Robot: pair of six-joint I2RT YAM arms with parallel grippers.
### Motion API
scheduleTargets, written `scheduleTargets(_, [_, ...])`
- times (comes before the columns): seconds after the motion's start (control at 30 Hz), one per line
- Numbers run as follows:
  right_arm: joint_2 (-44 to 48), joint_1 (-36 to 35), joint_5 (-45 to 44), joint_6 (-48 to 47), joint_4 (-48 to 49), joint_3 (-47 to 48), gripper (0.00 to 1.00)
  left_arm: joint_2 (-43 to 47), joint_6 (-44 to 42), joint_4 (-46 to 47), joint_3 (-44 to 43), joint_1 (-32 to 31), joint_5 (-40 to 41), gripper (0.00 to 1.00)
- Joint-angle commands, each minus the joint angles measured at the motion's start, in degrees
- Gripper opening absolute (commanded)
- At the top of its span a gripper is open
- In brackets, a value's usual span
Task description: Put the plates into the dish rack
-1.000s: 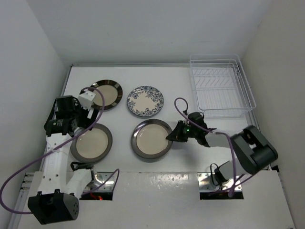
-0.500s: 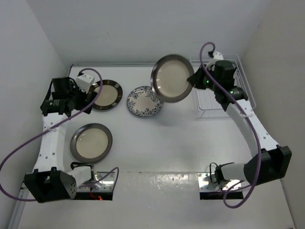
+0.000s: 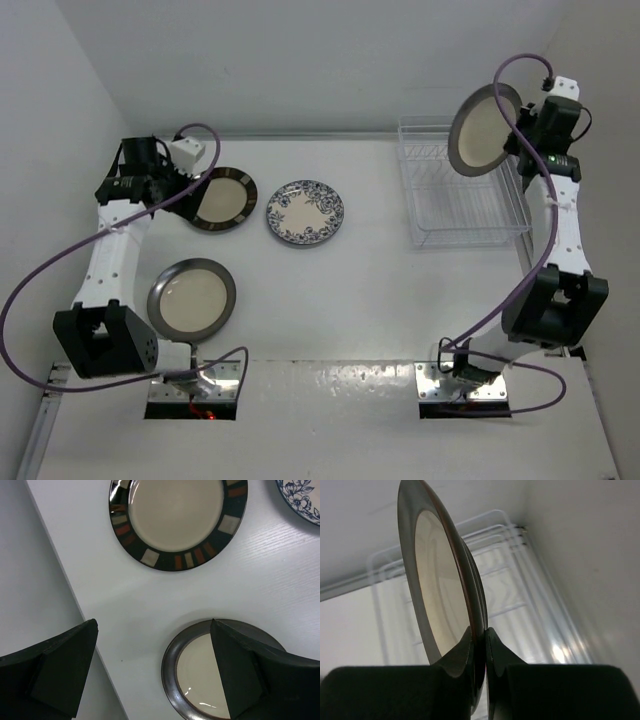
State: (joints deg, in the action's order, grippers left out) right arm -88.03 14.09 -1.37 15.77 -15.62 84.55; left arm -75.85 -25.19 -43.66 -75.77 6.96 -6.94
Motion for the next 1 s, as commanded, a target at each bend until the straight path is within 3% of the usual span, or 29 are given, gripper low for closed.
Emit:
scheduleTargets(0.0, [0.84,2.52,-1.53,-6.09,11.84,4.74,0.00,-2.62,0.32,-1.07,-3.85,-0.81,0.17,1.00])
scheduleTargets(0.5, [-13.74,2.97,-8.12,-27.81,19.40,18.18,0.00,-11.25,0.93,-4.15,-7.28,0.86,-1.50,1.00])
scheduleTargets(0.7, [-15.94,0.16,-11.72,-34.48,22.29,15.82,0.00,-12.39,0.93,-5.21,-7.82,0.86,-2.82,1.00])
scheduleTargets(0.97, [-14.54,-3.45,-17.00,-42.65,35.89,5.55,0.00,-13.44,0.93,-5.21,-7.82,0.86,-2.82,1.00])
